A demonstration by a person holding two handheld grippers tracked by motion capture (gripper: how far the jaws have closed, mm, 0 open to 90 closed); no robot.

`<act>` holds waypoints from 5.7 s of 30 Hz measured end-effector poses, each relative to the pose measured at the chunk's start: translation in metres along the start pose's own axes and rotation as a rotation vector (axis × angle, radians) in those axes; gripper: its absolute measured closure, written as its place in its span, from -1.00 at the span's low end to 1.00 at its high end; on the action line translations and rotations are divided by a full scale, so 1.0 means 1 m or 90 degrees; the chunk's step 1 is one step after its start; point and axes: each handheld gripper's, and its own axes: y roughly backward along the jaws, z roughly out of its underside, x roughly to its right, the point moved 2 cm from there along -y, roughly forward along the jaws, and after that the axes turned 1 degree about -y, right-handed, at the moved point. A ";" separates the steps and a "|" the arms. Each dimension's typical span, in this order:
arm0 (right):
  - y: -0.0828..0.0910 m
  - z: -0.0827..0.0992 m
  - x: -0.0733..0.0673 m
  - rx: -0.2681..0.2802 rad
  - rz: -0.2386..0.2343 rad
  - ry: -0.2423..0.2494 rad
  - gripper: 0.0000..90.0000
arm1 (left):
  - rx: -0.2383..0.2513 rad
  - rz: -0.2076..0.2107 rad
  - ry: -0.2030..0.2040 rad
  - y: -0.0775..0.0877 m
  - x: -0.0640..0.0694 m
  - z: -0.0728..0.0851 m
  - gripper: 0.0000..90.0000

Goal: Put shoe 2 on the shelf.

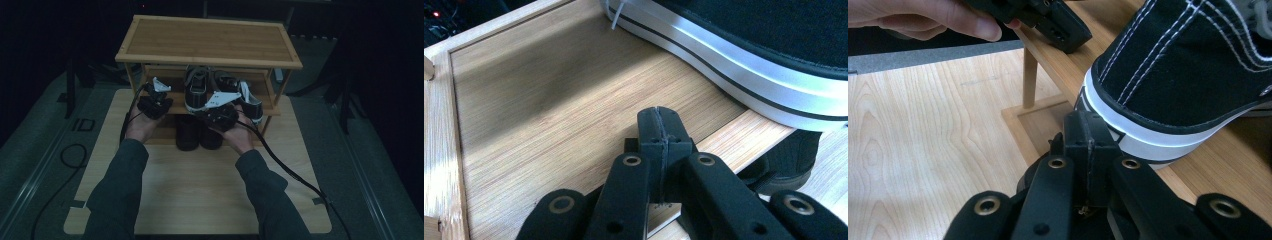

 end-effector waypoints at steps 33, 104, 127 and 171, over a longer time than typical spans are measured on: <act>0.065 0.018 0.001 -0.035 -0.014 0.031 1.00 | 0.008 0.016 0.009 -0.001 -0.003 0.001 1.00; 0.138 0.085 0.053 0.005 0.000 -0.059 1.00 | 0.016 0.031 -0.001 -0.010 0.017 -0.011 1.00; 0.106 0.055 0.032 0.028 -0.029 -0.023 1.00 | 0.012 0.027 -0.005 -0.010 0.018 -0.011 1.00; 0.071 0.046 0.032 0.017 0.012 -0.008 1.00 | 0.012 0.033 -0.005 -0.010 0.017 -0.011 1.00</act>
